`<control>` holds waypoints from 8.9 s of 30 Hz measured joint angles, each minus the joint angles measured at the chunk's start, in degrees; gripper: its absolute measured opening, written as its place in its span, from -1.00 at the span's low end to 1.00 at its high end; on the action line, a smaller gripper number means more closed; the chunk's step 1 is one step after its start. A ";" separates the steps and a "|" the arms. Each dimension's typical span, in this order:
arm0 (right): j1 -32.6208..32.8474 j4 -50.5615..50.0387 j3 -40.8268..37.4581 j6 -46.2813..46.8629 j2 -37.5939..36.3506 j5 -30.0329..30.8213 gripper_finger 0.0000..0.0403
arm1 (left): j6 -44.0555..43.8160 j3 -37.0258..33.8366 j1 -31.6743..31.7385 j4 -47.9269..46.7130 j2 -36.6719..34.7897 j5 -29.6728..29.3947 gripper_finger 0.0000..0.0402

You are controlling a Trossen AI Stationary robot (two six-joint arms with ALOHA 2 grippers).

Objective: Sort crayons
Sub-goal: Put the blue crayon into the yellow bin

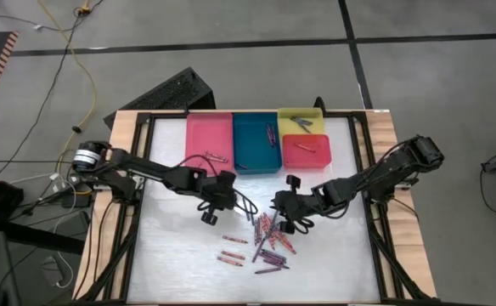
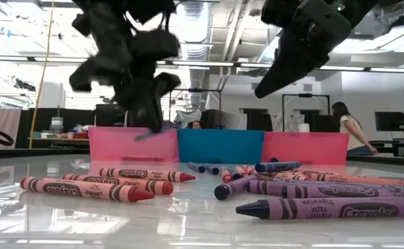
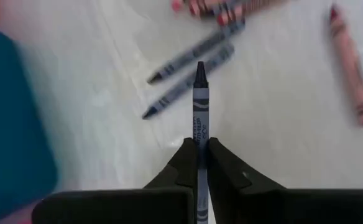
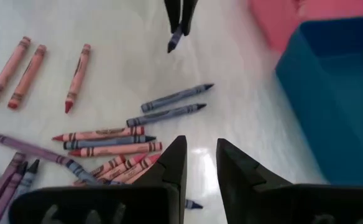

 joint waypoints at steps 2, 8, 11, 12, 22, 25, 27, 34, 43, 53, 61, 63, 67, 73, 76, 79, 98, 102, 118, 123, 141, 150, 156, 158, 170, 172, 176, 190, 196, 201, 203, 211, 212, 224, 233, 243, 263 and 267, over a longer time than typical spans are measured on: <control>1.48 0.94 0.00 -0.03 -0.13 2.59 -0.60 | -1.35 -0.02 -0.04 1.51 -2.89 -0.28 -0.99; 6.10 2.64 -0.02 -0.15 -2.70 10.44 -0.60 | -4.53 -2.85 -0.02 8.54 -11.35 -2.60 -1.00; 8.38 4.79 -0.02 -0.46 -4.35 13.20 -0.59 | -5.91 -5.40 -0.02 13.58 -15.02 -3.13 -1.00; 9.05 6.42 -0.02 -1.50 -4.61 13.25 -0.59 | -6.64 -6.70 -0.04 16.39 -16.01 -3.07 -1.00; 12.55 30.70 -0.02 -24.90 -4.09 13.19 -0.59 | -12.30 -17.87 -1.58 45.56 -19.19 -2.84 -1.00; 11.07 32.52 -0.02 -27.11 -4.11 13.14 -0.59 | -12.71 -19.23 -2.89 51.48 -19.21 -3.97 -1.00; 9.57 32.43 -0.02 -26.69 -4.09 12.78 -0.59 | -12.38 -19.31 -3.93 53.51 -19.21 -5.28 -1.00; 4.92 33.90 -0.02 -25.41 -4.07 11.16 -0.57 | -10.37 -19.31 -6.75 55.67 -19.23 -7.06 -1.00; 2.63 38.05 -0.02 -26.18 -3.96 4.36 -0.07 | -9.89 -19.31 -7.12 55.70 -19.23 -10.24 -0.98; -0.99 47.61 0.00 -28.76 -0.77 0.38 0.16 | -9.49 -19.31 -7.12 55.70 -19.23 -10.90 -0.94; -2.04 52.22 0.01 -29.68 1.14 -1.96 0.15 | -9.46 -19.31 -7.12 56.13 -19.23 -11.17 -0.94; -2.18 53.52 0.01 -29.83 1.14 -2.31 0.15 | -9.46 -19.31 -7.11 56.17 -19.23 -11.15 -0.94; -2.89 54.55 0.02 -29.81 1.16 -4.92 0.15 | -9.24 -19.31 -7.10 56.60 -19.23 -11.52 -0.94; -3.28 54.52 0.02 -29.79 1.16 -5.04 0.15 | -8.37 -19.31 -7.10 58.40 -19.23 -11.76 -0.94; -3.23 54.77 0.02 -29.79 1.16 -5.11 0.15 | -8.37 -19.31 -7.10 58.98 -19.19 -12.03 -0.94; -3.26 54.97 0.02 -29.79 1.16 -5.11 0.15 | -8.37 -19.25 -7.01 59.70 -18.36 -12.43 -0.94; -4.02 54.54 0.02 -29.62 1.16 -5.03 0.15 | -7.95 -19.23 -6.90 64.52 -15.69 -12.57 -0.94; -4.24 55.75 0.02 -29.63 1.14 -5.04 0.15 | -7.82 -19.23 -6.88 64.63 -15.69 -12.55 -0.94; -6.05 55.56 1.16 -27.21 3.91 -5.14 0.05 | -7.76 -19.23 -6.88 63.27 -15.69 -12.92 -0.94; -6.19 55.23 1.31 -27.22 3.89 -5.06 -0.31 | -7.76 -19.23 -6.88 62.97 -15.69 -12.97 -0.94; -6.09 52.43 1.31 -26.32 3.82 -0.74 -0.98 | -8.30 -19.23 -6.86 61.41 -15.69 -16.09 -0.81; -6.26 51.48 1.31 -27.67 2.17 10.26 -0.98 | -13.09 -19.23 -6.86 53.24 -15.69 -24.69 -0.44; -8.38 41.53 1.31 -27.84 -1.61 29.26 -0.98 | -19.19 -19.23 -6.86 47.86 -15.69 -30.00 -0.29; -10.44 37.15 1.31 -27.05 -3.07 32.01 -0.98 | -20.50 -19.23 -6.86 46.77 -15.69 -29.99 -0.28; -36.15 7.84 1.31 -6.36 -7.58 10.19 -0.98 | -26.65 -19.23 -6.86 43.01 -15.69 -29.91 -0.27; -40.75 4.77 1.31 -4.74 -6.98 4.84 -0.98 | -27.16 -19.23 -6.86 42.53 -15.69 -29.91 -0.27; -48.01 1.91 1.31 -4.13 -5.37 -1.39 -0.98 | -28.67 -19.23 -6.86 41.92 -15.71 -29.67 -0.27; -59.87 1.68 1.31 -4.60 5.85 -5.54 -0.98 | -30.36 -19.23 -6.90 41.80 -15.70 -28.69 -0.27; -61.95 2.03 1.31 -4.68 9.13 -5.50 -0.92 | -30.36 -19.23 -6.88 40.66 -15.71 -28.44 -0.27; -62.92 1.89 1.31 -6.04 9.46 -8.36 -0.84 | -30.36 -19.23 -6.88 40.48 -15.70 -28.44 -0.27; -62.92 1.73 1.31 -6.19 9.46 -9.09 -0.77 | -30.17 -19.23 -6.88 40.46 -15.71 -28.44 -0.27; -62.11 1.43 1.35 -8.82 7.89 -10.03 -0.41 | -24.59 -19.23 -7.08 38.09 -15.71 -19.51 -0.27; -61.82 1.08 1.62 -9.16 7.05 -10.03 -0.38 | -23.46 -19.23 -7.23 37.44 -15.71 -18.06 -0.27; -53.54 0.33 4.56 -8.13 -12.26 -14.37 -0.28 | -11.45 -18.62 -7.43 33.73 -15.71 -4.58 -0.27; -42.30 1.40 4.57 -8.57 -23.40 -14.31 -0.30 | -1.50 -10.91 -4.41 23.09 -15.71 0.39 -0.27; -35.63 1.83 4.57 -9.20 -25.62 -14.10 -0.30 | 4.71 -3.19 -1.19 16.73 -7.32 5.35 -0.27; -31.19 -2.02 4.55 -9.28 -25.53 -14.13 -0.30 | 17.22 6.56 4.58 7.89 13.02 13.13 -0.27; -31.16 -2.19 4.55 -9.23 -25.53 -14.13 -0.30 | 18.93 6.56 5.97 8.12 15.63 13.93 -0.27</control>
